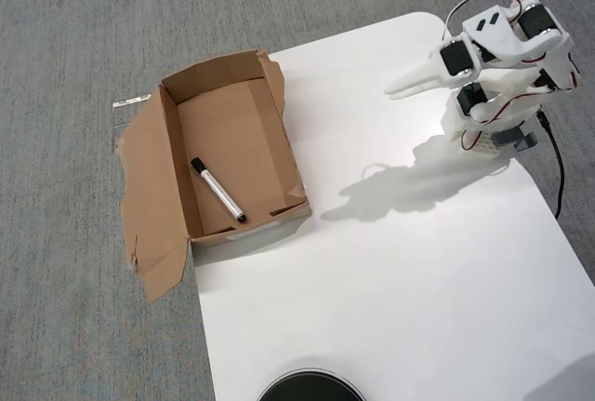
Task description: Grasp a pen and put it in the box.
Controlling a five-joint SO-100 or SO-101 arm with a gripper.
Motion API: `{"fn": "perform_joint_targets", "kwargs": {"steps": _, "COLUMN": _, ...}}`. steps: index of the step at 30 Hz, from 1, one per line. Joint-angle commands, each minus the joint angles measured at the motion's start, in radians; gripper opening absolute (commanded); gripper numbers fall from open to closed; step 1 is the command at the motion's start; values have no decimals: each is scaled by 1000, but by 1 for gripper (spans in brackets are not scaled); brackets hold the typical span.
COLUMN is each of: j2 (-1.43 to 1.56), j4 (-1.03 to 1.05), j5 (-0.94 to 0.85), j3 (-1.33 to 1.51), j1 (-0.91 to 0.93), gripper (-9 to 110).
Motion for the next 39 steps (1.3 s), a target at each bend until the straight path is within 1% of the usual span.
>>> {"fn": "perform_joint_targets", "kwargs": {"steps": 1, "j2": 78, "j4": -14, "j5": 10, "j3": 64, "j1": 12, "gripper": 20}}
{"fn": "perform_joint_targets", "kwargs": {"steps": 14, "j2": 183, "j4": -14, "j5": 27, "j3": 228, "j1": 4, "gripper": 20}}
{"fn": "perform_joint_targets", "kwargs": {"steps": 16, "j2": 183, "j4": -14, "j5": 81, "j3": 231, "j1": 4, "gripper": 20}}
{"fn": "perform_joint_targets", "kwargs": {"steps": 22, "j2": 183, "j4": -14, "j5": 328, "j3": 232, "j1": 2, "gripper": 20}}
{"fn": "perform_joint_targets", "kwargs": {"steps": 25, "j2": 181, "j4": -14, "j5": 369, "j3": 243, "j1": 2, "gripper": 20}}
{"fn": "perform_joint_targets", "kwargs": {"steps": 27, "j2": 181, "j4": -12, "j5": 366, "j3": 272, "j1": 7, "gripper": 20}}
{"fn": "perform_joint_targets", "kwargs": {"steps": 30, "j2": 181, "j4": -12, "j5": 370, "j3": 328, "j1": 4, "gripper": 15}}
{"fn": "perform_joint_targets", "kwargs": {"steps": 35, "j2": 181, "j4": -12, "j5": 374, "j3": 357, "j1": 2, "gripper": -1}}
{"fn": "perform_joint_targets", "kwargs": {"steps": 39, "j2": 179, "j4": -12, "j5": 374, "j3": 393, "j1": 2, "gripper": 1}}
